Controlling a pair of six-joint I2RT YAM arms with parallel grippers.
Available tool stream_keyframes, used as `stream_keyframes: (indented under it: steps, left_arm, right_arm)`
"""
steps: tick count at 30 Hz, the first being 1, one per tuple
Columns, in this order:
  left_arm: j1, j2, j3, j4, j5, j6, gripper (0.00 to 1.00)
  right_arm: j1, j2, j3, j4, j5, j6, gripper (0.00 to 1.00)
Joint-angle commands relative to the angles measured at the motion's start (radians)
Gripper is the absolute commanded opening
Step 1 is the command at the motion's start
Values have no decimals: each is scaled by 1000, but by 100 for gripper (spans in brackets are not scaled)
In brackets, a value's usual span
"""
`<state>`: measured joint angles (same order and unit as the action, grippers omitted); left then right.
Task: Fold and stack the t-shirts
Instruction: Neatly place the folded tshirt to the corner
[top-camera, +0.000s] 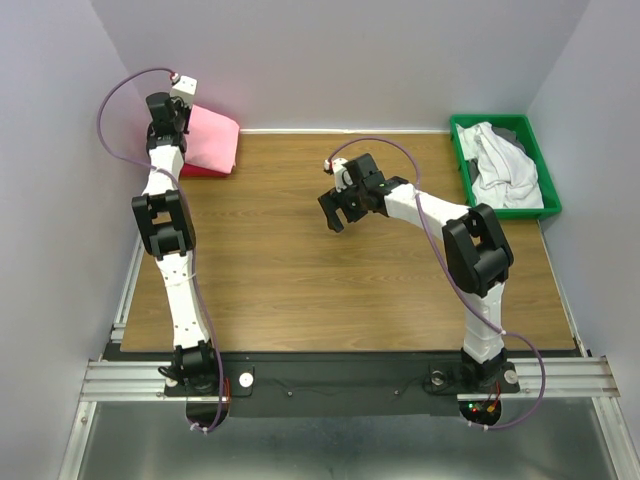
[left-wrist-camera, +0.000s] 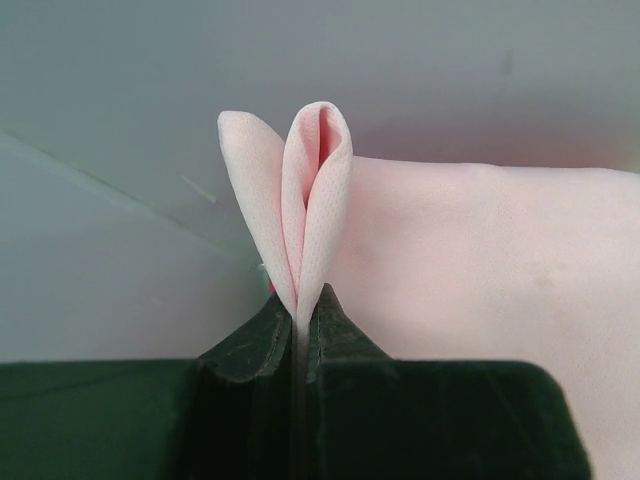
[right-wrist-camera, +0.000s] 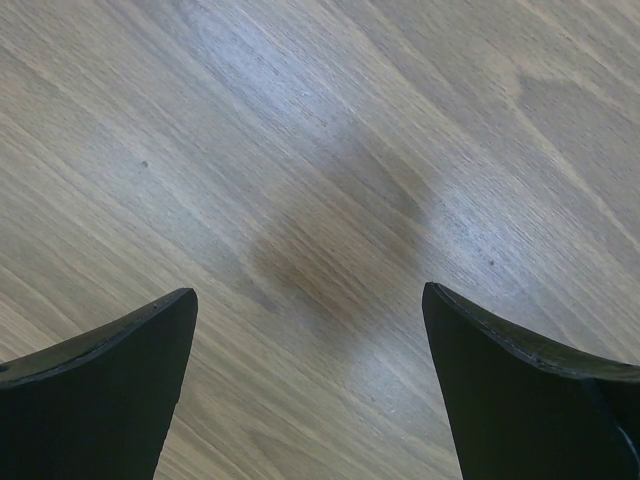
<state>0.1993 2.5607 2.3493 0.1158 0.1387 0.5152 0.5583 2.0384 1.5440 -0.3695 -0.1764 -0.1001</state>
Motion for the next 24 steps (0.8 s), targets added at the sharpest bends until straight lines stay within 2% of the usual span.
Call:
stream_keyframes:
  steps: [1, 2, 4, 6, 8, 15, 19, 22, 23, 24]
  left_arm:
    - [25, -25, -4, 79, -45, -9, 18]
    - [25, -27, -5, 74, -59, -9, 34]
    - [25, -28, -1, 73, -83, -7, 51]
    - [28, -27, 16, 61, -105, -10, 64]
    - [32, -34, 39, 51, -105, -24, 74]
    - [40, -117, 38, 36, -79, -20, 75]
    - [49, -163, 5, 30, -27, -58, 72]
    - [52, -171, -5, 12, 32, -79, 59]
    - [54, -169, -7, 2, 38, -87, 49]
    - [52, -166, -7, -4, 36, -93, 44]
  right_arm:
    - [6, 6, 45, 6, -8, 0, 100]
    - [6, 6, 47, 6, -6, 2, 100]
    - [6, 6, 48, 6, -8, 3, 100]
    - [6, 5, 50, 4, -6, 2, 100]
    - [6, 2, 51, 1, -6, 2, 100]
    - [6, 0, 48, -2, 9, -1, 100]
    - [-3, -1, 57, -6, -3, 17, 100]
    - [-34, -6, 67, -17, -44, 40, 100]
    - [-46, -6, 68, -20, -54, 43, 100]
    - [-49, -10, 68, -22, -64, 45, 100]
